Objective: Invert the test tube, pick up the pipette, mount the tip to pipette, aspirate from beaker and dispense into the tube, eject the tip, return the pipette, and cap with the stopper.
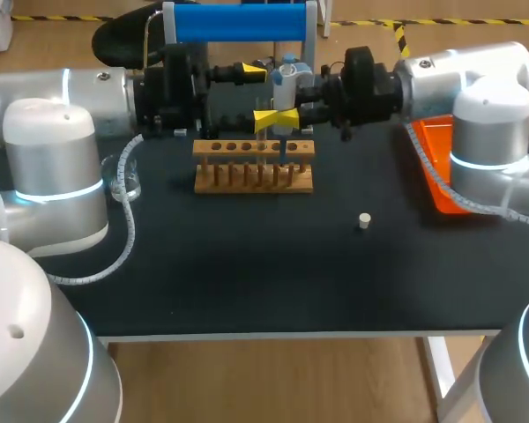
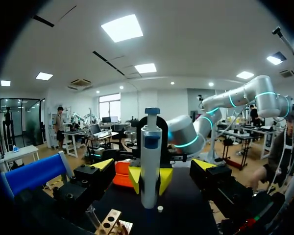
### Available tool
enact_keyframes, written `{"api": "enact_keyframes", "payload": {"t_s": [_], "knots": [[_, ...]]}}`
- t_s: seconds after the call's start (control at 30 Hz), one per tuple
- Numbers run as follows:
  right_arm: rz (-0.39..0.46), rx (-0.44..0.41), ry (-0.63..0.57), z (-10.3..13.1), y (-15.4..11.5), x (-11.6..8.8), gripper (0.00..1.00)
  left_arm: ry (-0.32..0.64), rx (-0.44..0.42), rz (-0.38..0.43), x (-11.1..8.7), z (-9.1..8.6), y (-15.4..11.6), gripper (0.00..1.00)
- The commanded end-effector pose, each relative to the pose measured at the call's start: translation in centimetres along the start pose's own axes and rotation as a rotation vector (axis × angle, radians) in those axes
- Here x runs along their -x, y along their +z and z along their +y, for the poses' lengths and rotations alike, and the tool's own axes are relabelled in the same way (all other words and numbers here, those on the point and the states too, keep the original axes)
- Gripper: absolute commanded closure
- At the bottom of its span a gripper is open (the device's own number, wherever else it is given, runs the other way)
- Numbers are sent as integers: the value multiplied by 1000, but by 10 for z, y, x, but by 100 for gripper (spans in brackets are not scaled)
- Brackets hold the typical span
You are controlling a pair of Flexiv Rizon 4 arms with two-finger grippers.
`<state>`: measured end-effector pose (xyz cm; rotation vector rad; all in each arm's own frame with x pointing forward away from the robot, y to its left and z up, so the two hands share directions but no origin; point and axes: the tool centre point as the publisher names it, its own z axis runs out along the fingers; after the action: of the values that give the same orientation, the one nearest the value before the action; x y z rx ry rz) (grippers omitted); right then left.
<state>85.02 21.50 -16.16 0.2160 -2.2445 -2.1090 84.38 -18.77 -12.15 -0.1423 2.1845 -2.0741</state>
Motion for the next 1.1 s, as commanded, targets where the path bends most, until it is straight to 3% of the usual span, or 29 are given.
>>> {"api": "enact_keyframes", "payload": {"t_s": [0.03, 0.7, 0.77, 0.9, 1.0, 1.03, 1.1], "knots": [[-6, 4, 4, 0, 8, 2, 100, 0, 0, 1, 0, 0, 0, 0], [-4, 17, 21, -2, 25, 1, 100, 0, 0, 1, 0, 0, 0, 0], [-9, 16, 23, -3, 25, 1, 100, 0, 0, 1, 0, 0, 0, 12], [-13, 16, 25, -4, 27, 2, 100, 0, 0, 1, 0, 0, 0, 13], [-22, 19, 20, -4, 27, 2, 100, 0, 0, 1, 0, 0, 0, 31], [-23, 21, 20, -4, 27, 2, 100, 0, 0, 1, 0, 0, 0, 45], [-31, 27, 19, -4, 28, 2, 100, 0, 0, 1, 0, 0, 0, 51]]}}
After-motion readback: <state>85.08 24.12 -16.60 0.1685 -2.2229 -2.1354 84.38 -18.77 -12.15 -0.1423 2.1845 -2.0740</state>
